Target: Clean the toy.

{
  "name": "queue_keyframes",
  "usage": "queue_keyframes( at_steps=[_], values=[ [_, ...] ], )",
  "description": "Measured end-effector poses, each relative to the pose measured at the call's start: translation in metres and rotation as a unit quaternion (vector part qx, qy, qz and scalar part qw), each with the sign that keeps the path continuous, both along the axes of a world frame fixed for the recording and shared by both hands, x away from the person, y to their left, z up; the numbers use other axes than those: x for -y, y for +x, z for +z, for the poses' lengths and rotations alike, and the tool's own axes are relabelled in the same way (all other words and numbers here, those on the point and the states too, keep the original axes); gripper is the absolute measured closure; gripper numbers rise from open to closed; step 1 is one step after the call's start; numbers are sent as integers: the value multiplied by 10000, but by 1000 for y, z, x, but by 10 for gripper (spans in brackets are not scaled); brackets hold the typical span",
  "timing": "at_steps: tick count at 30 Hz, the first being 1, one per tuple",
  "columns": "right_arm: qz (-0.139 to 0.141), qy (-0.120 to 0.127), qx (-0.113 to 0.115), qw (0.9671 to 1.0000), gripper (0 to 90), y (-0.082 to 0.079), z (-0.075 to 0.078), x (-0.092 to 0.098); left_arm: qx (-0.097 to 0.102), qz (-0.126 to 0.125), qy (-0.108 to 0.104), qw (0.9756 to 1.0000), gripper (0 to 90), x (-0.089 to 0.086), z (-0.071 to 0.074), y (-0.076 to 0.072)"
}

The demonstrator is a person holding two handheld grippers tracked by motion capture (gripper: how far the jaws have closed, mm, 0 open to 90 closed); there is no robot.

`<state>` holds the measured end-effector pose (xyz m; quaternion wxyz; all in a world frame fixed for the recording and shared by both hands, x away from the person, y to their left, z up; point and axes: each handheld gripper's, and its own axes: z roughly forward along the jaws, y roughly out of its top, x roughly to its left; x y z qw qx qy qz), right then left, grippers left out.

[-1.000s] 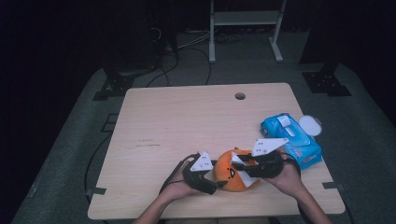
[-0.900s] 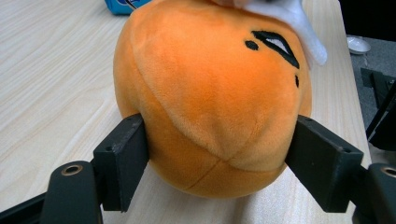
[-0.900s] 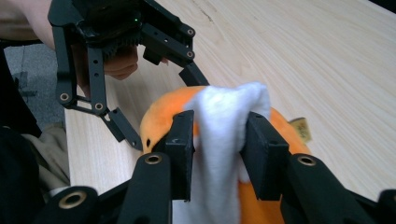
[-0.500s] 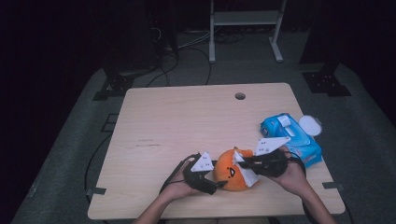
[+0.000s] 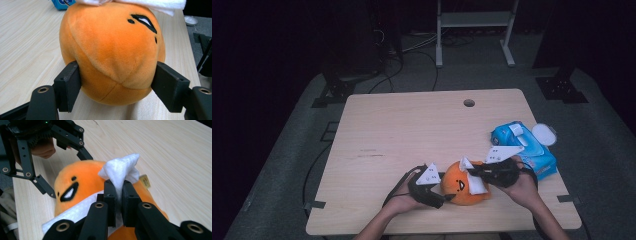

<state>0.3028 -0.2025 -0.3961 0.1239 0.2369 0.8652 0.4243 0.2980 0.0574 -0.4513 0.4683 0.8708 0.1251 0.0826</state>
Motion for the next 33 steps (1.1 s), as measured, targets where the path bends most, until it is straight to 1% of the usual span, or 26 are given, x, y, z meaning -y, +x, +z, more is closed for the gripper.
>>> queue_keyframes(
  at_steps=[1,2,4,5,6,7,8,9,10,12,14,16,18,19,23,25,26,27,28,29,31,33],
  values=[
    [11,20,-3,10000,836,-1,0,0,-37,1,-3,10000,271,0,0,0],
    [45,32,-10,10000,837,-2,0,-2,-144,26,-25,9999,243,0,1,1],
    [155,82,-34,9998,838,-5,0,-8,-433,49,-199,9989,186,-1,1,4],
    [251,118,-51,9996,838,-7,1,-13,-572,88,-332,9978,173,-1,1,5],
    [369,159,-85,9992,838,-10,0,-17,-683,118,-402,9968,166,-1,2,6],
    [472,135,-85,9988,838,-12,0,-22,-759,148,-467,9959,166,-2,1,7],
    [554,89,-78,9984,839,-14,0,-27,-760,153,-476,9959,167,-2,1,7],
    [590,26,-38,9983,839,-16,1,-29,-695,169,-480,9963,177,-2,0,7],
    [591,-31,-16,9982,839,-16,2,-29,-622,202,-470,9968,216,-2,0,6],
    [568,48,-62,9984,839,-13,4,-23,-579,220,-460,9970,245,-2,1,6],
    [544,48,-123,9984,839,-10,5,-16,-518,205,-425,9975,255,-1,1,5],
    [528,-36,-124,9985,839,-11,8,-9,-540,209,-416,9975,255,-3,0,7],
    [512,-47,-76,9986,839,-12,15,1,-565,220,-447,9972,255,-4,-1,8],
    [515,-34,-90,9986,839,-13,19,5,-566,216,-435,9972,255,-4,-1,8],
    [623,-63,-140,9979,839,-16,32,19,-516,203,-392,9977,253,-3,0,7],
    [706,-83,-256,9971,839,-18,35,23,-478,186,-377,9980,252,-2,1,7],
    [788,-126,-338,9962,839,-18,35,23,-465,186,-370,9981,251,-2,1,6],
    [819,-184,-344,9959,838,-17,34,22,-446,175,-362,9982,251,-1,1,6],
    [861,-226,-418,9952,838,-17,31,20,-438,169,-366,9982,251,-1,1,6],
    [895,-259,-442,9947,838,-16,29,17,-408,155,-360,9984,251,0,1,6],
    [790,-380,-392,9954,838,-12,23,11,-369,142,-335,9987,251,0,2,5],
    [611,-344,-298,9971,837,-7,20,5,-316,110,-342,9989,255,1,2,4]
  ],
)
